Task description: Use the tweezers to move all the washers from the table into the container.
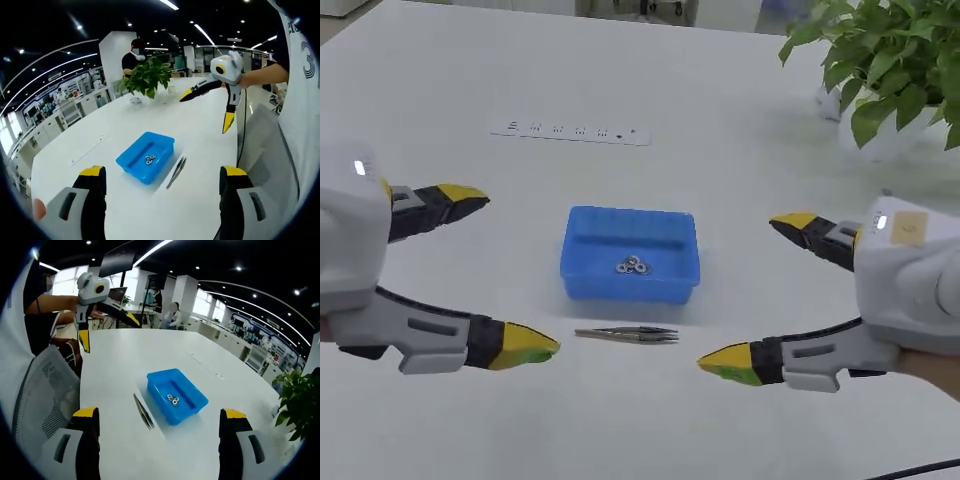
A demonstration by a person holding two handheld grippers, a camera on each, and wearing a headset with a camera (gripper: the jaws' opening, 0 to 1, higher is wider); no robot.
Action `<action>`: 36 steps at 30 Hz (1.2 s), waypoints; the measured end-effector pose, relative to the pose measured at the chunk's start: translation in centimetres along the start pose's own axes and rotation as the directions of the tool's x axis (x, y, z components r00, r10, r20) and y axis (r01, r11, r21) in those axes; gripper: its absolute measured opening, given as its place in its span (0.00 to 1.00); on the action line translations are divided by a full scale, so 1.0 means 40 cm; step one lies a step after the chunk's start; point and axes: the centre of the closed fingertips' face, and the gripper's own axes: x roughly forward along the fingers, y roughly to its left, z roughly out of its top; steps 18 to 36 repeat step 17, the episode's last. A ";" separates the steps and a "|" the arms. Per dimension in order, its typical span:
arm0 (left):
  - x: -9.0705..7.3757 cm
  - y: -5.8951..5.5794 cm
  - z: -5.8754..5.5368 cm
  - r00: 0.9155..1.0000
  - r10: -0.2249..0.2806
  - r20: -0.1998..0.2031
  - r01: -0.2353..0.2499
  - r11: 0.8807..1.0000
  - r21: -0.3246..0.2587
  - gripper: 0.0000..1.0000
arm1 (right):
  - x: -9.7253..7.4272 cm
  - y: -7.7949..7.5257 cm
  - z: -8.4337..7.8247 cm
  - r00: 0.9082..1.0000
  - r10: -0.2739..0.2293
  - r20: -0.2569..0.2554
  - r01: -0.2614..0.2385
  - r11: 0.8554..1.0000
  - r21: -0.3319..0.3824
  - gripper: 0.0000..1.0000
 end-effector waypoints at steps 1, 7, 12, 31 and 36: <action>-0.001 0.002 0.000 1.000 0.002 -0.006 -0.002 1.000 0.006 0.99 | 0.001 0.001 0.001 1.000 0.000 -0.002 0.000 1.000 0.000 1.00; -0.008 0.014 0.025 1.000 0.015 0.019 -0.016 1.000 0.011 0.99 | 0.005 0.002 0.002 1.000 0.007 -0.001 -0.007 1.000 0.011 1.00; -0.013 0.016 0.024 1.000 0.020 0.011 -0.020 1.000 0.013 0.99 | 0.001 0.009 -0.005 1.000 0.011 -0.006 -0.010 1.000 0.018 1.00; -0.015 0.012 0.016 1.000 0.016 0.008 -0.016 1.000 0.006 0.99 | -0.002 0.016 -0.013 1.000 0.013 -0.015 -0.013 1.000 0.022 1.00; -0.015 0.012 0.016 1.000 0.016 0.008 -0.016 1.000 0.006 0.99 | -0.002 0.016 -0.013 1.000 0.013 -0.015 -0.013 1.000 0.022 1.00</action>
